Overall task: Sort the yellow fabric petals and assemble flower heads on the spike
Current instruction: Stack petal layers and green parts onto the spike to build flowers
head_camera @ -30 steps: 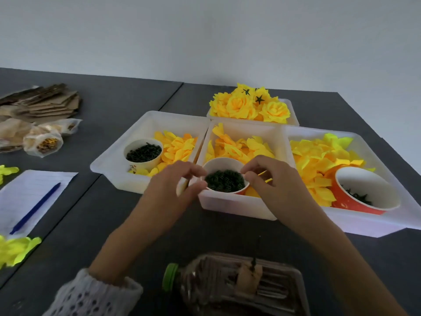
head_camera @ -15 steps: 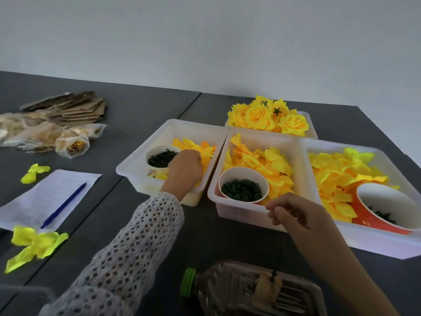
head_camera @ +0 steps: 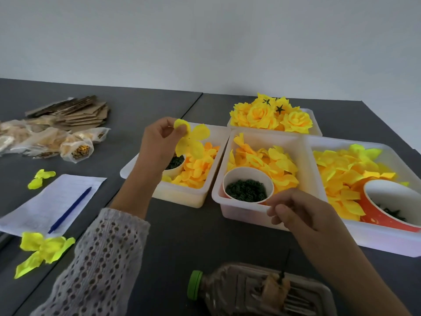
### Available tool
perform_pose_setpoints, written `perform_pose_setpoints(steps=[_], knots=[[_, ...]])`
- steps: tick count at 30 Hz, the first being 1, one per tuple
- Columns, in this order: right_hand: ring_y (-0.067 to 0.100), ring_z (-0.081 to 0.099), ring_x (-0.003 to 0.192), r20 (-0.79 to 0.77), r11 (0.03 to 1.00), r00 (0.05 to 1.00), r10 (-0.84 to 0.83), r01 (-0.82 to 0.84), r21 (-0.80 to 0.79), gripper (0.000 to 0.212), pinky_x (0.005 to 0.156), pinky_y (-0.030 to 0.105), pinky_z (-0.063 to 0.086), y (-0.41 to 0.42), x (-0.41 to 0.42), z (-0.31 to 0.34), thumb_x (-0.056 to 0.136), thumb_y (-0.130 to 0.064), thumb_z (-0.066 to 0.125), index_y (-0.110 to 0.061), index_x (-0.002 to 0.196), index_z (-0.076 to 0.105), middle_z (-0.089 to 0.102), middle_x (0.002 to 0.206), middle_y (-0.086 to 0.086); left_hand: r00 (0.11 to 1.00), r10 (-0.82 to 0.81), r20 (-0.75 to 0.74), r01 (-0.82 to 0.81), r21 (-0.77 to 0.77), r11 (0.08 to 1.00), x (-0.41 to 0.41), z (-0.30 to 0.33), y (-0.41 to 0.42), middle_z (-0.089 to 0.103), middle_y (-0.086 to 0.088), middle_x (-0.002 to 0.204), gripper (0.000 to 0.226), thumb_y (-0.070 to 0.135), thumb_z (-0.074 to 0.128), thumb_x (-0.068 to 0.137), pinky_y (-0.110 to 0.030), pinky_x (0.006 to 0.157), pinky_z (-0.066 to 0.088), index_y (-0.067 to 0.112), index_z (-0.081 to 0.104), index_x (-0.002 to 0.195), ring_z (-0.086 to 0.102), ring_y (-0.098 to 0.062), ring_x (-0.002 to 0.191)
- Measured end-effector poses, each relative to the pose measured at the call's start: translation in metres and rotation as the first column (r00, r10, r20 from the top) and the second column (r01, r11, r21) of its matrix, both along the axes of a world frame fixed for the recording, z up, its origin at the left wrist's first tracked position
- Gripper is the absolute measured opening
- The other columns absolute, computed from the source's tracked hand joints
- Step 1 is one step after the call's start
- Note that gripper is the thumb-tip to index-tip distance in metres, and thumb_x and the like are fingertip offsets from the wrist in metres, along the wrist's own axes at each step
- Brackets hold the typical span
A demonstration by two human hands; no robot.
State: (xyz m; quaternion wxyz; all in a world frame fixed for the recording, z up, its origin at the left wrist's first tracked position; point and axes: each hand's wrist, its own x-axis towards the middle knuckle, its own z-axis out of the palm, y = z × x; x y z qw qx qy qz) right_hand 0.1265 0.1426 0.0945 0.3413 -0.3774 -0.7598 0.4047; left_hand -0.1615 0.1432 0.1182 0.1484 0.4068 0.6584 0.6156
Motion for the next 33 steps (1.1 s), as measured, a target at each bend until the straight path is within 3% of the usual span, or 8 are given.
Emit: perform_pose_setpoints(steps=[6,8,11,15,18,21,26,33], knots=[[0.010,0.065,0.076,-0.121,0.993,0.992,0.042,-0.055,-0.107,0.048,0.061,0.022,0.051,-0.011,-0.008,0.025,0.069,-0.062,0.050,-0.038,0.110,0.053,0.065,0.093,-0.012,0.913,-0.407,0.022,0.402,0.111,0.909,0.090,0.025,-0.029,0.070,0.010,0.072,0.004,0.017,0.062,0.091,-0.015,0.059,0.048,0.015,0.065,0.088,0.064,-0.002,0.066],[0.007,0.063,0.069,-0.143,0.990,0.988,0.061,-0.078,-0.116,0.047,0.057,0.015,0.048,-0.014,-0.007,0.031,0.070,-0.059,0.053,-0.031,0.107,0.056,0.065,0.090,-0.013,0.852,-0.523,0.024,0.516,0.129,0.847,0.113,0.026,-0.037,0.070,0.008,0.074,0.010,0.018,0.063,0.086,-0.015,0.061,0.049,0.009,0.064,0.089,0.064,-0.003,0.068],[0.009,0.053,0.056,-0.259,0.998,0.966,0.007,-0.023,-0.057,0.018,0.052,0.018,0.045,-0.017,0.002,0.033,0.085,-0.034,0.059,-0.016,0.088,0.063,0.062,0.070,0.001,0.784,-0.620,0.031,0.608,0.167,0.776,0.131,0.018,-0.046,0.069,0.003,0.078,0.008,0.019,0.064,0.089,-0.019,0.061,0.050,0.011,0.064,0.090,0.063,-0.007,0.070],[0.015,0.055,0.062,-0.219,0.975,0.967,-0.131,0.166,0.149,0.010,0.056,0.034,0.050,-0.018,0.013,0.018,0.086,-0.024,0.064,-0.015,0.084,0.061,0.061,0.073,-0.001,0.788,-0.594,0.162,0.597,0.038,0.801,0.132,-0.003,-0.052,0.070,0.001,0.088,0.041,0.055,0.041,0.092,-0.024,0.056,0.052,0.024,0.065,0.103,0.066,-0.011,0.077],[0.007,0.050,0.070,-0.171,0.816,0.963,-0.207,0.267,0.513,0.013,0.059,0.020,0.043,-0.018,0.020,0.007,0.083,-0.009,0.065,-0.016,0.080,0.054,0.055,0.082,-0.005,0.728,-0.571,0.381,0.663,-0.179,0.727,0.130,-0.015,-0.054,0.069,0.000,0.071,0.074,0.086,0.029,0.075,-0.023,0.044,0.045,0.027,0.062,0.106,0.061,-0.010,0.058],[0.006,0.048,0.081,-0.110,0.698,0.989,-0.101,0.149,0.701,0.002,0.065,0.012,0.039,-0.020,0.030,-0.005,0.082,-0.006,0.063,-0.004,0.083,0.062,0.054,0.089,0.003,0.678,-0.644,0.355,0.729,-0.207,0.653,0.132,-0.024,-0.062,0.070,-0.001,0.073,0.043,0.064,0.039,0.089,-0.020,0.044,0.045,0.032,0.068,0.097,0.060,-0.010,0.057],[0.017,0.050,0.074,-0.071,0.612,0.997,-0.003,0.058,0.788,0.015,0.057,0.031,0.042,-0.024,0.038,-0.022,0.085,-0.006,0.066,-0.013,0.091,0.054,0.049,0.094,0.000,0.626,-0.694,0.357,0.773,-0.160,0.614,0.136,-0.026,-0.070,0.062,-0.003,0.076,0.022,0.036,0.054,0.091,-0.019,0.049,0.042,0.025,0.066,0.106,0.055,-0.005,0.056],[0.019,0.048,0.072,-0.144,0.624,0.989,-0.035,0.134,0.770,0.019,0.055,0.032,0.040,-0.024,0.044,-0.036,0.081,-0.005,0.069,-0.012,0.090,0.053,0.048,0.091,0.003,0.654,-0.681,0.330,0.732,-0.050,0.679,0.139,-0.025,-0.078,0.061,-0.007,0.075,0.024,0.024,0.059,0.087,-0.018,0.050,0.042,0.017,0.062,0.109,0.053,-0.006,0.058]])
